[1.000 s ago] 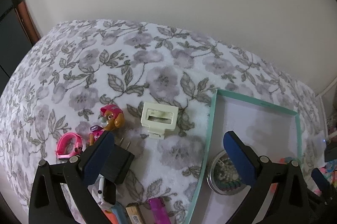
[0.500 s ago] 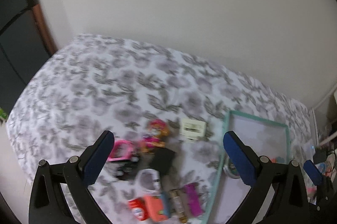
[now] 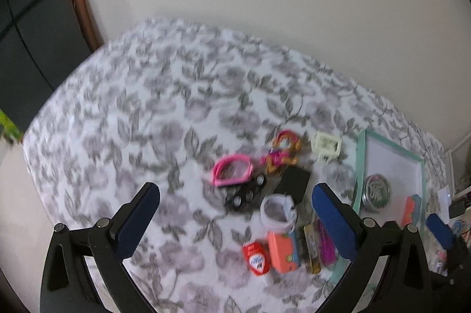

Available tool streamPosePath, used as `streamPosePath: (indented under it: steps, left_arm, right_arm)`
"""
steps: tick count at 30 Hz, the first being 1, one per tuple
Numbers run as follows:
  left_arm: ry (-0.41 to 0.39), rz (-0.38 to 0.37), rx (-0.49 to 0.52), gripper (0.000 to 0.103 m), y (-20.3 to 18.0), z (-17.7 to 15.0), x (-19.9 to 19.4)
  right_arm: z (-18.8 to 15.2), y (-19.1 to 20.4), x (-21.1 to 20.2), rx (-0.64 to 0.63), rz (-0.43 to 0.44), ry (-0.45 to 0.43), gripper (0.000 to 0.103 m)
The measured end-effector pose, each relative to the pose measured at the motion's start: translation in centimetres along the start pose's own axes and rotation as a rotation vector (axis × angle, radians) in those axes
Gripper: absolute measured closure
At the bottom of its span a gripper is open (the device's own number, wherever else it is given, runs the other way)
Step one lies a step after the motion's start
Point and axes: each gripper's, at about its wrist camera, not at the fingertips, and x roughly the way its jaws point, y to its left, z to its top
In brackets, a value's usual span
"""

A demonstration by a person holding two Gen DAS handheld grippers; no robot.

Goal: Organize rigid objects
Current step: 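Move both tools back over the remaining items, then grasp the red bottle with the left gripper while the right grasps the gold bar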

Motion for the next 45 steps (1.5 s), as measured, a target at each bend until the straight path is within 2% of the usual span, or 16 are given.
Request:
streamPosePath:
  steps: [7,12,15,18,21,24,26,28,33,35,42,45]
  left_arm:
    - [0.133,-0.018,-0.084,0.0,1.7,-2.8,3.6]
    - [0.219,0.011,-0.117,0.0,2.2,-4.5,5.9]
    - [0.233,0.024,-0.131,0.0,2.5,-5.2,6.6]
    - [0.285,0.027,-0.128,0.002,2.3,-6.0,7.9]
    - [0.328,0.004,-0.143,0.016,2.3,-6.6,8.9]
    - [0.367,-0.013,-0.147,0.017,2.1,-7.2,9.7]
    - [0.375,-0.018,-0.143,0.018,2.0,-7.4,9.9]
    - [0.376,-0.025,-0.138,0.022,1.8,-7.5,9.9]
    - [0.396,-0.041,-0.119,0.027,1.3,-7.9,10.5]
    - [0.402,-0.052,-0.115,0.033,0.6,-8.0,10.7]
    - [0.411,-0.074,-0.076,0.043,-1.5,-8.5,11.0]
    - [0.422,-0.074,-0.056,0.044,-2.4,-8.9,11.5]
  right_arm:
    - [-2.5,1.5,2.7,-0.038,0.038,0.086,0.005]
    - [-3.7,2.2,4.5,-0.05,0.05,0.137,0.015]
    - [-4.1,2.3,5.1,-0.051,0.065,0.147,0.024]
    - [-4.3,2.3,5.8,-0.038,0.09,0.164,0.036]
    - [-4.7,2.3,6.5,-0.032,0.103,0.189,0.049]
    - [-5.0,2.4,7.0,-0.035,0.112,0.207,0.053]
    - [-5.2,2.6,7.3,-0.042,0.121,0.219,0.06]
    - [-5.4,2.8,7.7,-0.053,0.124,0.232,0.062]
    - [-5.8,3.5,8.5,-0.082,0.115,0.262,0.074]
    - [-5.9,3.7,8.7,-0.096,0.107,0.269,0.078]
    - [-6.5,4.3,9.7,-0.138,0.086,0.3,0.082]
    - [-6.8,4.6,10.2,-0.154,0.074,0.314,0.082]
